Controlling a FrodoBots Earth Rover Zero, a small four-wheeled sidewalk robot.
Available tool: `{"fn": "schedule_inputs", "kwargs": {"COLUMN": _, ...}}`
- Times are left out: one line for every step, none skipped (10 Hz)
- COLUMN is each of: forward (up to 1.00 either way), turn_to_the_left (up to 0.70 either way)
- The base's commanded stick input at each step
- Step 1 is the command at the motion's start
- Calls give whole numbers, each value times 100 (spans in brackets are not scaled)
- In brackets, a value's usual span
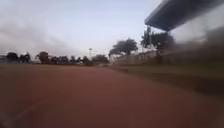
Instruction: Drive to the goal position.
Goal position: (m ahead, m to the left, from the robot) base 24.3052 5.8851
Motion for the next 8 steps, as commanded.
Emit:
{"fn": "schedule_inputs", "kwargs": {"forward": 70, "turn_to_the_left": 0}}
{"fn": "schedule_inputs", "kwargs": {"forward": 70, "turn_to_the_left": 0}}
{"fn": "schedule_inputs", "kwargs": {"forward": 70, "turn_to_the_left": 0}}
{"fn": "schedule_inputs", "kwargs": {"forward": 70, "turn_to_the_left": 0}}
{"fn": "schedule_inputs", "kwargs": {"forward": 70, "turn_to_the_left": 0}}
{"fn": "schedule_inputs", "kwargs": {"forward": 70, "turn_to_the_left": 0}}
{"fn": "schedule_inputs", "kwargs": {"forward": 70, "turn_to_the_left": 0}}
{"fn": "schedule_inputs", "kwargs": {"forward": 70, "turn_to_the_left": 0}}
